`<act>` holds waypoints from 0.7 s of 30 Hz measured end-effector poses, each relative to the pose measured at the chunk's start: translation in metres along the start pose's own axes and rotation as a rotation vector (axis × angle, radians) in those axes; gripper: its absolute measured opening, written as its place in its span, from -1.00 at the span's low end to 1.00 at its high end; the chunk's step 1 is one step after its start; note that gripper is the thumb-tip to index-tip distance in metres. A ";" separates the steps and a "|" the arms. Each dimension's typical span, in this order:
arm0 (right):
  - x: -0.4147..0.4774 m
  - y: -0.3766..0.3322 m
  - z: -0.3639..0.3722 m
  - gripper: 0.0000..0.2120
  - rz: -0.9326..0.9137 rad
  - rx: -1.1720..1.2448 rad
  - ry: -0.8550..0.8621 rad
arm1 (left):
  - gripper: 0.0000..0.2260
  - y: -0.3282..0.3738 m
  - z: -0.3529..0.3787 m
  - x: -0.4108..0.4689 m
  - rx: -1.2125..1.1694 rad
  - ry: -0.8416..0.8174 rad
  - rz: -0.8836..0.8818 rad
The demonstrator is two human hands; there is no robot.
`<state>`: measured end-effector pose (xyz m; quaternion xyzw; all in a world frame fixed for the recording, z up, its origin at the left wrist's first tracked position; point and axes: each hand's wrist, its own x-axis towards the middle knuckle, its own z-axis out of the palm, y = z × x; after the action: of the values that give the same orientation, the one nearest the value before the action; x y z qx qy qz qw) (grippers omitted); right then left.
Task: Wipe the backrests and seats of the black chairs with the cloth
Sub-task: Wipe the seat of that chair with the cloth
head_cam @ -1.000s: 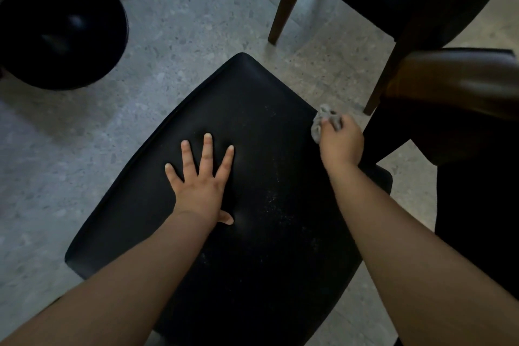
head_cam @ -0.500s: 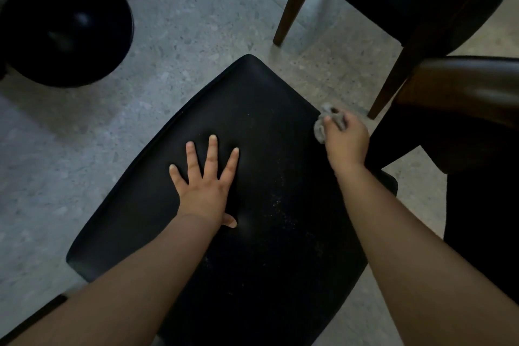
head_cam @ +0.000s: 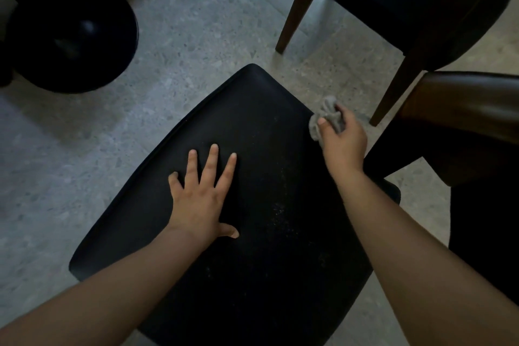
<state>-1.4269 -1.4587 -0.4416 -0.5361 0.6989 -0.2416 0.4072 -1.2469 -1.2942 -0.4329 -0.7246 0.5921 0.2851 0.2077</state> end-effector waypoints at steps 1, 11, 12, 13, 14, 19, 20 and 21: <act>0.005 -0.002 0.006 -0.63 0.030 -0.009 -0.006 | 0.29 -0.004 -0.001 -0.002 -0.027 0.013 0.008; -0.035 -0.017 0.033 -0.76 -0.106 0.080 -0.418 | 0.36 -0.051 -0.014 0.015 -0.334 -0.042 -0.242; -0.027 -0.017 0.028 -0.75 -0.121 0.100 -0.316 | 0.37 -0.053 -0.012 0.017 -0.334 -0.054 -0.238; -0.016 -0.018 0.023 -0.74 -0.127 0.103 -0.202 | 0.37 -0.054 -0.010 0.019 -0.339 -0.065 -0.233; -0.005 -0.020 0.019 -0.73 -0.129 0.074 -0.109 | 0.37 -0.054 -0.008 0.020 -0.348 -0.075 -0.231; 0.013 -0.023 0.043 -0.73 -0.046 0.005 -0.057 | 0.38 -0.057 -0.005 0.022 -0.383 -0.090 -0.223; 0.004 -0.026 0.049 -0.74 -0.061 0.019 -0.072 | 0.38 -0.057 -0.005 0.022 -0.391 -0.090 -0.221; -0.008 -0.027 0.055 -0.74 -0.086 0.028 -0.117 | 0.37 -0.057 -0.005 0.022 -0.397 -0.096 -0.220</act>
<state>-1.3659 -1.4536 -0.4488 -0.5729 0.6467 -0.2368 0.4443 -1.1878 -1.3018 -0.4453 -0.7971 0.4311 0.4058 0.1189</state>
